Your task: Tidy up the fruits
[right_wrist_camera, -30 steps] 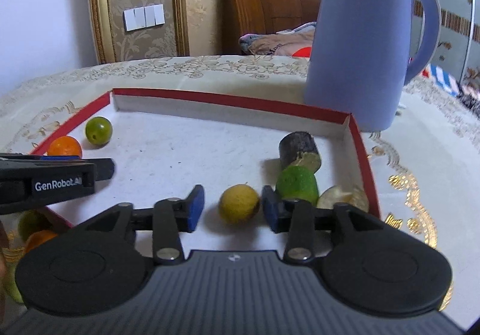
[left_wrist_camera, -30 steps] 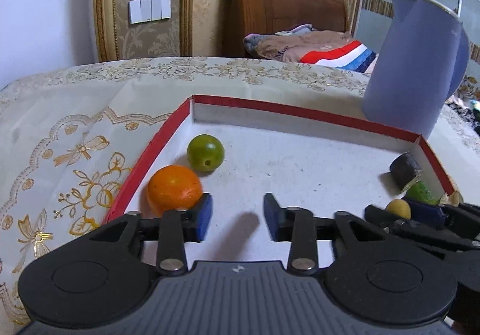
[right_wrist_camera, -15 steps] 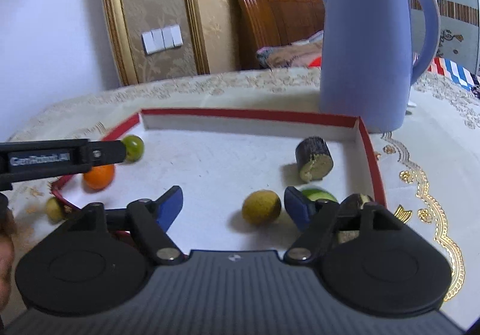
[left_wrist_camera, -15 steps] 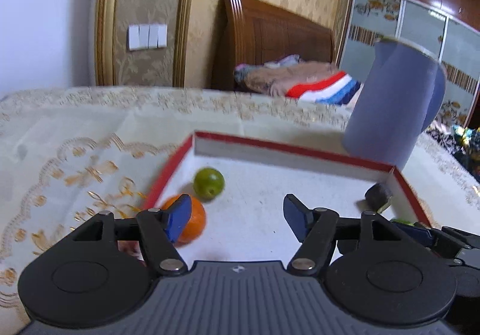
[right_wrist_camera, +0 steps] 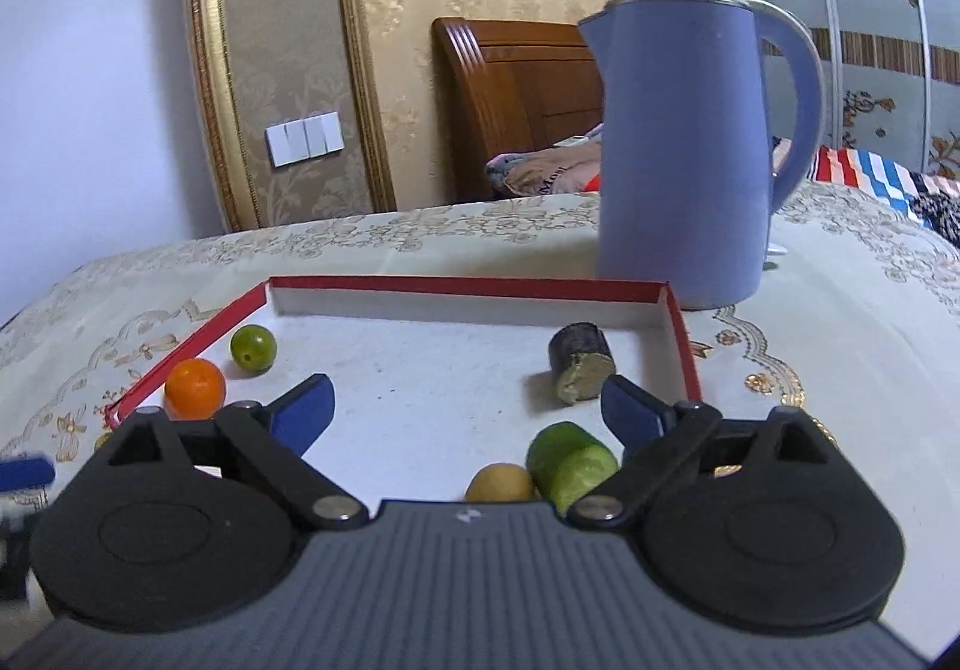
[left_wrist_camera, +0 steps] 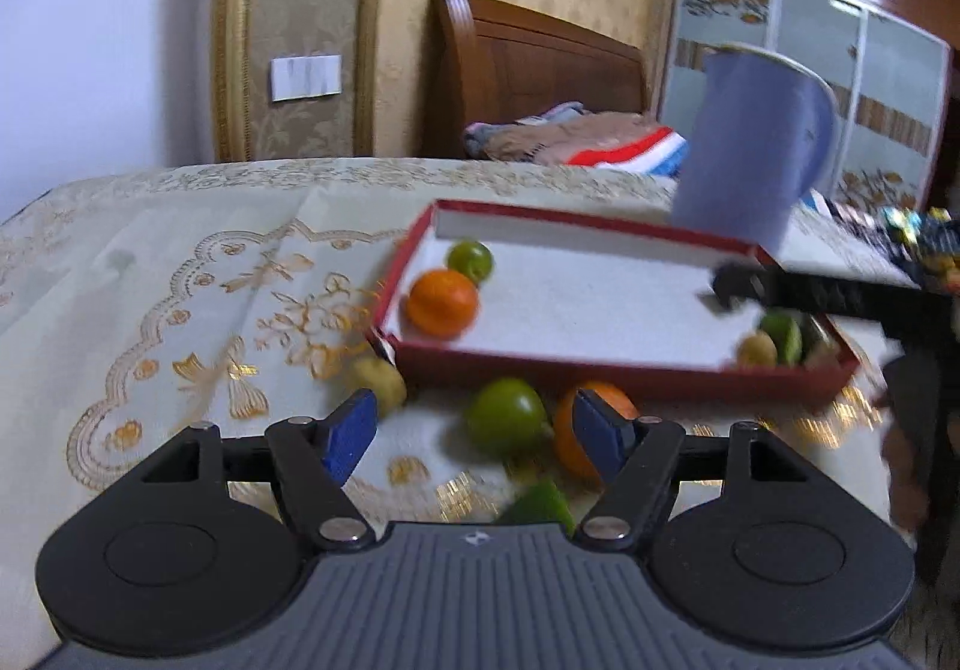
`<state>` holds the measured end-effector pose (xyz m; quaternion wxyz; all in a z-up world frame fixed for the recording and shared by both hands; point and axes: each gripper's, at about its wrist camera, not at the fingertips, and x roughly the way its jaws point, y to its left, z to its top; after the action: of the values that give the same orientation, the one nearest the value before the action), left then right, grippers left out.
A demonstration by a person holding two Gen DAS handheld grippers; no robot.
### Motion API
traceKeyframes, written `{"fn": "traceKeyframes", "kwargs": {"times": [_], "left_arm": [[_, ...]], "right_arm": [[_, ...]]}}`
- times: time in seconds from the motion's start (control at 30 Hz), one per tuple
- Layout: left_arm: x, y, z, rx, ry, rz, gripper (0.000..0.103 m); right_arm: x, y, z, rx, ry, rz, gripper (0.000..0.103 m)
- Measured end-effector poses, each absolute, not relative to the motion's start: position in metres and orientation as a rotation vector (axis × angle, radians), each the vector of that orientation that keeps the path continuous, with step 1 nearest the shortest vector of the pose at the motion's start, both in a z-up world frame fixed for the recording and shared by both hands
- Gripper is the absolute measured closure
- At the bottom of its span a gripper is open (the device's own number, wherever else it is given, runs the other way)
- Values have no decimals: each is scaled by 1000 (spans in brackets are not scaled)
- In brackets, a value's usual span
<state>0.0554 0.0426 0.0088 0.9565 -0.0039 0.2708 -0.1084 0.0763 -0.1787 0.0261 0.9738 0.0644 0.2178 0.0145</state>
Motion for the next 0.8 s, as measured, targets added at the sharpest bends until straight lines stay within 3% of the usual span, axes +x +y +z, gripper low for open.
{"fn": "traceKeyframes", "kwargs": {"times": [0.3, 0.5, 0.8], "left_arm": [[44, 20, -9, 127, 596, -190, 32], [45, 25, -13, 97, 638, -222, 74], [51, 35, 8, 44, 573, -220, 76]], "right_arm": [[74, -178, 26, 120, 419, 1, 7], [70, -179, 30, 124, 400, 1, 6], [63, -186, 33, 153, 393, -20, 6]]}}
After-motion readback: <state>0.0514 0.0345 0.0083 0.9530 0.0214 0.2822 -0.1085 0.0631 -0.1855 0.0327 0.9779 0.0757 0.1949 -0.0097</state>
